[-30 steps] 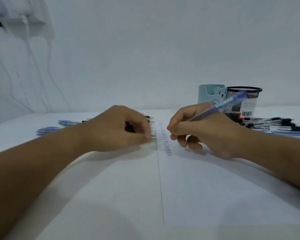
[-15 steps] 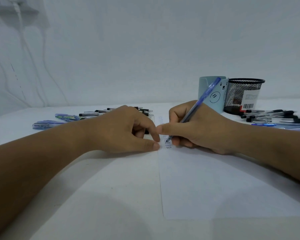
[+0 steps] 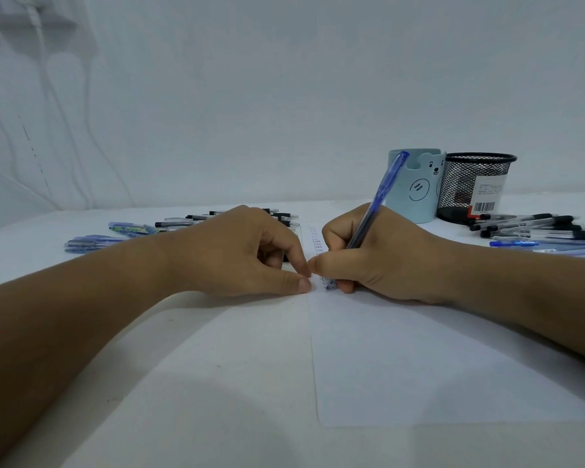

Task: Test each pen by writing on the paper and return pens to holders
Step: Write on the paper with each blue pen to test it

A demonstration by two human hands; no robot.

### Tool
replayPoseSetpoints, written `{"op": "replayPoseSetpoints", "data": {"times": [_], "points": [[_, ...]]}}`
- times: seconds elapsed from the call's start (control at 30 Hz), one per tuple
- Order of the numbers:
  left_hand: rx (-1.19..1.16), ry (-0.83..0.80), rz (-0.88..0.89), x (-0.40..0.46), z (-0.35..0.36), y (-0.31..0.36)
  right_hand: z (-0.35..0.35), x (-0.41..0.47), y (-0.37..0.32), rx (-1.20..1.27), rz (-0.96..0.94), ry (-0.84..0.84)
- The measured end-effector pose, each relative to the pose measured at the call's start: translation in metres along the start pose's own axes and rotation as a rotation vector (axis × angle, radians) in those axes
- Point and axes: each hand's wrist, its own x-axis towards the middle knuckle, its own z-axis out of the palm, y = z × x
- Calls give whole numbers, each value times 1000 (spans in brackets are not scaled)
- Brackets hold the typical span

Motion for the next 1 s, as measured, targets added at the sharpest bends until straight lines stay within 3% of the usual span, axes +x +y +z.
{"op": "replayPoseSetpoints", "data": {"times": [1.0], "points": [[4,3,-10,1,0,1,-2,1,3,-55,-41,-19]]}}
